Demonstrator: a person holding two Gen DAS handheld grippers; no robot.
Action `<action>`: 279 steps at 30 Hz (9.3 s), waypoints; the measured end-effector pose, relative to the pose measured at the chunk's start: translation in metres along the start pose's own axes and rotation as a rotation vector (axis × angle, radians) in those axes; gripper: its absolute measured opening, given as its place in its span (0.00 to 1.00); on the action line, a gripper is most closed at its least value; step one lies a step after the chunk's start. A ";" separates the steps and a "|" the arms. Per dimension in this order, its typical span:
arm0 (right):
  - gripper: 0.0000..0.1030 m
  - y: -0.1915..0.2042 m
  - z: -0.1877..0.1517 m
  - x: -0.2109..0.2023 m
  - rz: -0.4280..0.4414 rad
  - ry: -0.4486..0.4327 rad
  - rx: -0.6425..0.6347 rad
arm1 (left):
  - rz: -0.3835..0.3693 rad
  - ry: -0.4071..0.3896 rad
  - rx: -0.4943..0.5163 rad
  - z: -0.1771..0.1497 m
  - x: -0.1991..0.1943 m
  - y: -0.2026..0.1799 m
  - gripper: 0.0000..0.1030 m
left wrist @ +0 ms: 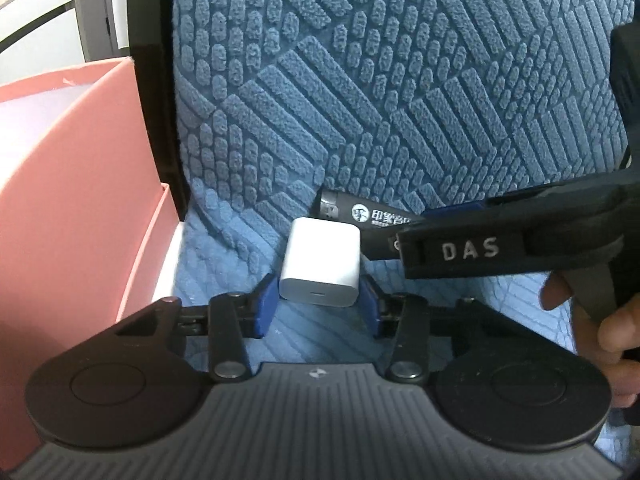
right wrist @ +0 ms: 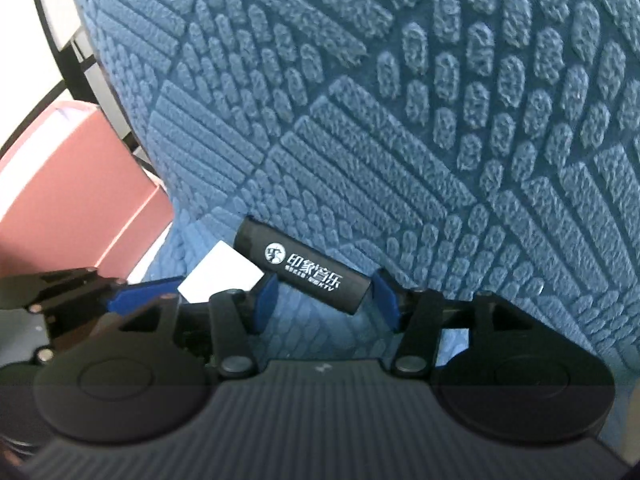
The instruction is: Organize rigid objects
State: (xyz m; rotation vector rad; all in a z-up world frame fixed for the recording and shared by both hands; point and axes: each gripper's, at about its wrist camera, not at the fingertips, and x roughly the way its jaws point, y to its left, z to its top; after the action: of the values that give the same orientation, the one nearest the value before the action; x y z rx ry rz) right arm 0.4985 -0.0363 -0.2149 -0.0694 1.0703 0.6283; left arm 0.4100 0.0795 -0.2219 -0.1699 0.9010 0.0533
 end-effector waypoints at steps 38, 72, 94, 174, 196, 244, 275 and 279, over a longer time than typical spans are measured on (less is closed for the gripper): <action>0.07 0.007 -0.071 -0.091 -0.038 -0.037 0.207 | -0.058 0.010 0.017 -0.045 -0.071 -0.004 0.47; 0.25 0.042 -0.029 -0.009 -0.204 -0.051 -0.060 | -0.083 0.063 0.018 -0.048 -0.059 -0.002 0.47; 0.08 0.019 -0.055 -0.072 -0.123 -0.211 0.159 | -0.066 0.102 -0.008 -0.082 -0.092 0.008 0.47; 0.26 0.116 -0.186 -0.146 -0.325 -0.151 0.461 | -0.185 0.101 -0.018 -0.086 -0.154 0.020 0.46; 0.26 0.176 -0.106 -0.218 -0.287 -0.336 0.351 | -0.220 -0.025 -0.028 0.008 -0.247 0.060 0.47; 0.26 0.303 -0.064 -0.080 -0.178 -0.123 0.120 | -0.052 0.108 -0.280 -0.049 -0.247 0.273 0.47; 0.28 0.325 -0.081 -0.229 -0.117 -0.416 -0.012 | -0.047 -0.194 -0.281 -0.047 -0.396 0.214 0.55; 0.28 0.322 -0.096 -0.250 -0.113 -0.441 -0.018 | -0.042 -0.215 -0.282 -0.060 -0.413 0.202 0.55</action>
State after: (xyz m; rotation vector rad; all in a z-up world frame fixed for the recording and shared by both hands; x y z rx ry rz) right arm 0.1766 0.0839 0.0244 -0.0057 0.6297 0.5195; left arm 0.0835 0.2787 0.0402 -0.4374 0.6724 0.1572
